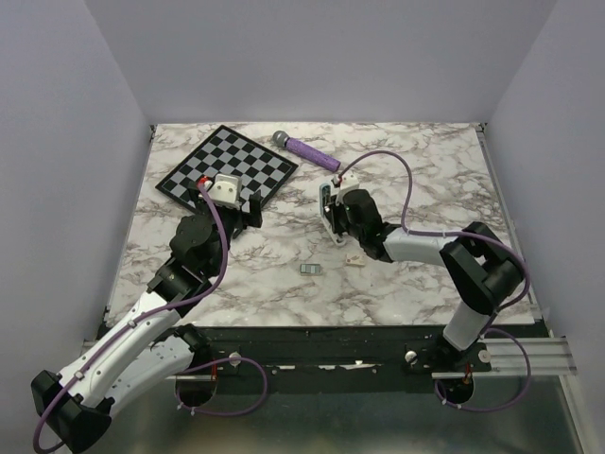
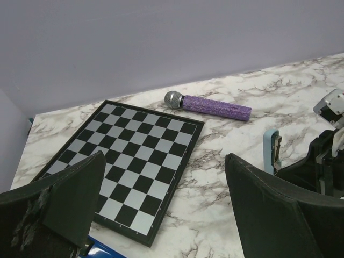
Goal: Load the staples into the stapler
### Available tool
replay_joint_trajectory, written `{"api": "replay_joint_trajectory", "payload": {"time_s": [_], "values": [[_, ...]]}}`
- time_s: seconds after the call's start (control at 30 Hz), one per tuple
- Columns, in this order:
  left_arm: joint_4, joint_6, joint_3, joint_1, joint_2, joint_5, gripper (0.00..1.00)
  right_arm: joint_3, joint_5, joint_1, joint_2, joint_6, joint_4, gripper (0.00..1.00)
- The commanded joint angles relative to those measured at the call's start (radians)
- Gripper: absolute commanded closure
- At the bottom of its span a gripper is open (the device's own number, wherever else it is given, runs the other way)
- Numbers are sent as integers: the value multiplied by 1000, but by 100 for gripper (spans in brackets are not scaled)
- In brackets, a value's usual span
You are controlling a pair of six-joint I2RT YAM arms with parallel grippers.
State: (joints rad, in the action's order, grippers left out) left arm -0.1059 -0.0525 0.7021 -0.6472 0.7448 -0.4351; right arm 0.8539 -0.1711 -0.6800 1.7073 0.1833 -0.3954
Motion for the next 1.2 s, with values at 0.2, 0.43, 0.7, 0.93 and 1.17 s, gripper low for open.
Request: {"api": "replay_joint_trajectory", "payload": {"time_s": [0.2,0.43,0.7,0.93,1.17], "values": [[-31,-12,-21,4,-12,-10,1,11,-88,-47,87,-67,-192,97],[-40,-10,-29,4,-18,-10,1,-6,-76,-53,118,-82,-210,90],[-43,-10,-32,6,-15,-7,1,-10,-67,-58,129,-108,-203,86],[-44,-9,-35,4,-18,4,1,-12,-54,-59,143,-113,-209,82],[-44,-9,-33,4,-18,7,1,-23,-56,-59,134,-108,-215,76]]}}
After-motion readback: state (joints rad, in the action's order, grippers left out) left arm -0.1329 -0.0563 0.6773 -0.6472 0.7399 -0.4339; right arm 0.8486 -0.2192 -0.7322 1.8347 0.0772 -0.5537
